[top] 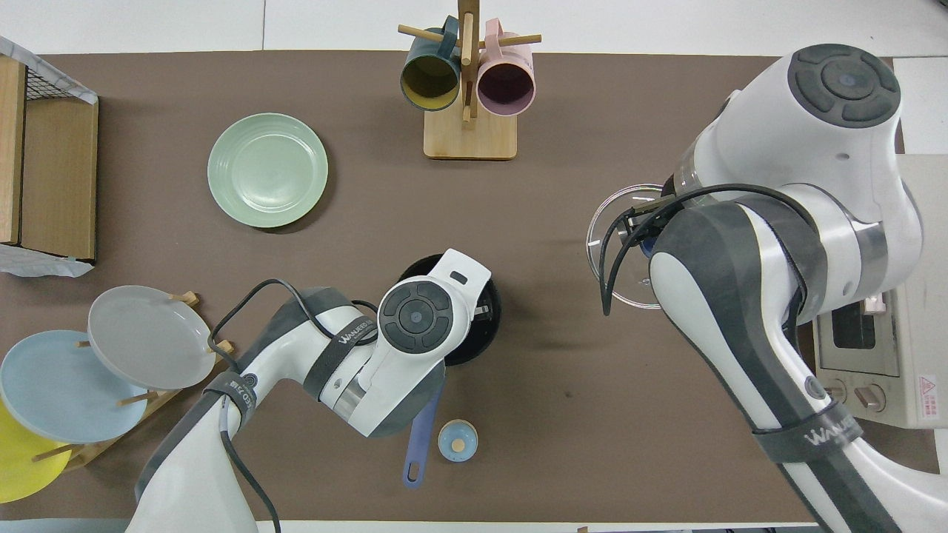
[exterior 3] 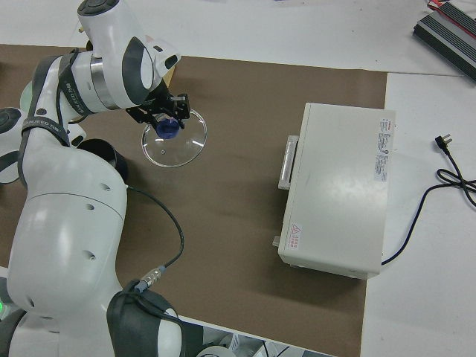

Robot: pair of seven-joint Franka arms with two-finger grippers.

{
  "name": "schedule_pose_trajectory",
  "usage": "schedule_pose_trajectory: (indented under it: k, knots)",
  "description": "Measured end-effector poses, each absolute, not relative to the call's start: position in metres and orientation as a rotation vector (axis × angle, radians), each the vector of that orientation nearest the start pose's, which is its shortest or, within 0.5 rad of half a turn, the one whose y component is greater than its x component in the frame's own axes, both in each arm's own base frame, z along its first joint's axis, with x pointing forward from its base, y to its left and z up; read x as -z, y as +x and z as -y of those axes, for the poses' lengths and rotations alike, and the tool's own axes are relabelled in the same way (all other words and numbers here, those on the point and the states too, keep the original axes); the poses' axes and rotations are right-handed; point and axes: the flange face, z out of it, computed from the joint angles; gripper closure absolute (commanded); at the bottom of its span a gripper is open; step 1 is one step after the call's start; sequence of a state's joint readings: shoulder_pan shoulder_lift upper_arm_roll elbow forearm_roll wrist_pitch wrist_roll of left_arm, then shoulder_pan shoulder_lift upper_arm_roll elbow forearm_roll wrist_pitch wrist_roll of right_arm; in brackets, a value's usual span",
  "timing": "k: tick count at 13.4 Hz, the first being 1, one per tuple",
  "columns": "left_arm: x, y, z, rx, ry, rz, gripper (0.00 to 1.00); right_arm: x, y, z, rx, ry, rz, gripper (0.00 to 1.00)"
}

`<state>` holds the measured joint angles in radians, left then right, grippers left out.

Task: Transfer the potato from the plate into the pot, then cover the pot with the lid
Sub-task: 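Carry the potato over the saucepan with the left gripper and release it, then withdraw the left gripper while the right gripper lifts the glass lid, then carry the glass lid over the saucepan with the right gripper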

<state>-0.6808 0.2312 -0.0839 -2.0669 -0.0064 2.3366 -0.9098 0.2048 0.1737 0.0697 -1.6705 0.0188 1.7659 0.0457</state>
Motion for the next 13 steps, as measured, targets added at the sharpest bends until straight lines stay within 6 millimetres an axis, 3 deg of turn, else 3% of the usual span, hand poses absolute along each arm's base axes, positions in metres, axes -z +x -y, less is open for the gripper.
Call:
schedule_pose_trajectory:
  k: [3,4,5,7,10,13]
  knots:
    - [-0.325,0.426,0.403,0.008,-3.171,0.225,0.0,-0.491,0.584,-0.169,-0.116,-3.103,0.341,1.0]
    - [-0.335,0.431,0.401,0.005,-3.166,0.22,0.0,-0.49,0.584,-0.17,-0.112,-3.104,0.332,1.0]
    - [-0.354,0.442,0.395,-0.006,-3.156,0.215,0.0,-0.49,0.583,-0.173,-0.109,-3.107,0.308,1.0]
    - [-0.41,0.472,0.374,-0.016,-3.146,0.202,0.0,-0.49,0.58,-0.188,-0.095,-3.111,0.268,1.0]
    - [-0.513,0.517,0.309,0.029,-3.163,0.161,0.0,-0.492,0.569,-0.229,-0.047,-3.11,0.222,1.0]
    - [-0.592,0.545,0.207,0.079,-3.167,0.079,0.0,-0.492,0.54,-0.311,0.023,-3.094,0.134,1.0]
